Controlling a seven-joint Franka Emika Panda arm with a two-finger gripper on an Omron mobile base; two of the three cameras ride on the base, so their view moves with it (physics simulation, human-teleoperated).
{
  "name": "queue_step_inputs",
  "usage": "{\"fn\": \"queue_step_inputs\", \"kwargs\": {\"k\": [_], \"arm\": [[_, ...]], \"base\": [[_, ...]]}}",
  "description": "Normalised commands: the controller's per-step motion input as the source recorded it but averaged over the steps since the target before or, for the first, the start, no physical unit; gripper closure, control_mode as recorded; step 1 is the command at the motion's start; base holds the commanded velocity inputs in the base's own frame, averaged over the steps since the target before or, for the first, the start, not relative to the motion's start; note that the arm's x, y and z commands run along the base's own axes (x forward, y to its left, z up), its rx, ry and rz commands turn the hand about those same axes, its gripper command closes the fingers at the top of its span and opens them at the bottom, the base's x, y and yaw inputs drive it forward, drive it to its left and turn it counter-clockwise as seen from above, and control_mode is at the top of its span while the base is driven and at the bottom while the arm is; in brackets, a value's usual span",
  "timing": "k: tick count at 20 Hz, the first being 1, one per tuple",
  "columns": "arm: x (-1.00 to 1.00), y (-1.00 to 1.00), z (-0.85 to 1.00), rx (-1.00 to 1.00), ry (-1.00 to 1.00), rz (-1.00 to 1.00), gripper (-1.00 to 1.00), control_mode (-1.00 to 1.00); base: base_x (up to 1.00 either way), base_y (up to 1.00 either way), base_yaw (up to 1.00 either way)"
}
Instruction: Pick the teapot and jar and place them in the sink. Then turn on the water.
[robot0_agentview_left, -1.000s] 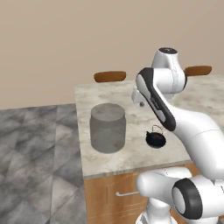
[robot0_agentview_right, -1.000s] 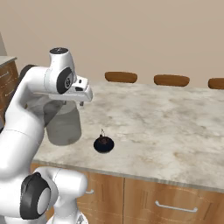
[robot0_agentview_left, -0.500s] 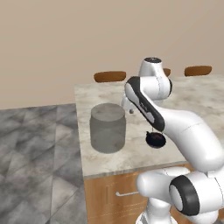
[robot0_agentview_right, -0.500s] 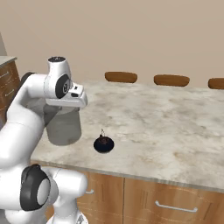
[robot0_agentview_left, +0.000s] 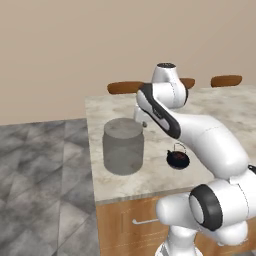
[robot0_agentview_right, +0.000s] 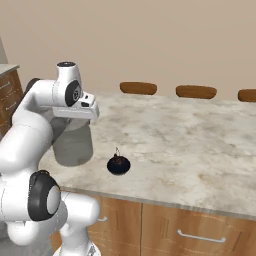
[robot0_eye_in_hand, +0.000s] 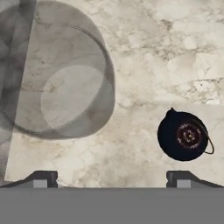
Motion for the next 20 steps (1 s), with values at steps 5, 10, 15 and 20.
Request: {"fn": "queue_step_inputs", "kwargs": {"k": [5,10,15,20], "arm": [[0.28,0.21,-0.05,0.0,0.0,0.0,-1.0,-1.0],[0.26,0.22,-0.22,0.0,0.01,0.0,-1.0,-1.0],[0.21,0.07,-0.29,0.0,0.0,0.0,-1.0,-1.0],[0.25,0.0,-0.29,0.0,0.0,0.0,-1.0,-1.0]], "base": [[0.0,0.0,0.0],[0.0,0.0,0.0],[0.0,0.0,0.0],[0.0,0.0,0.0]]}}
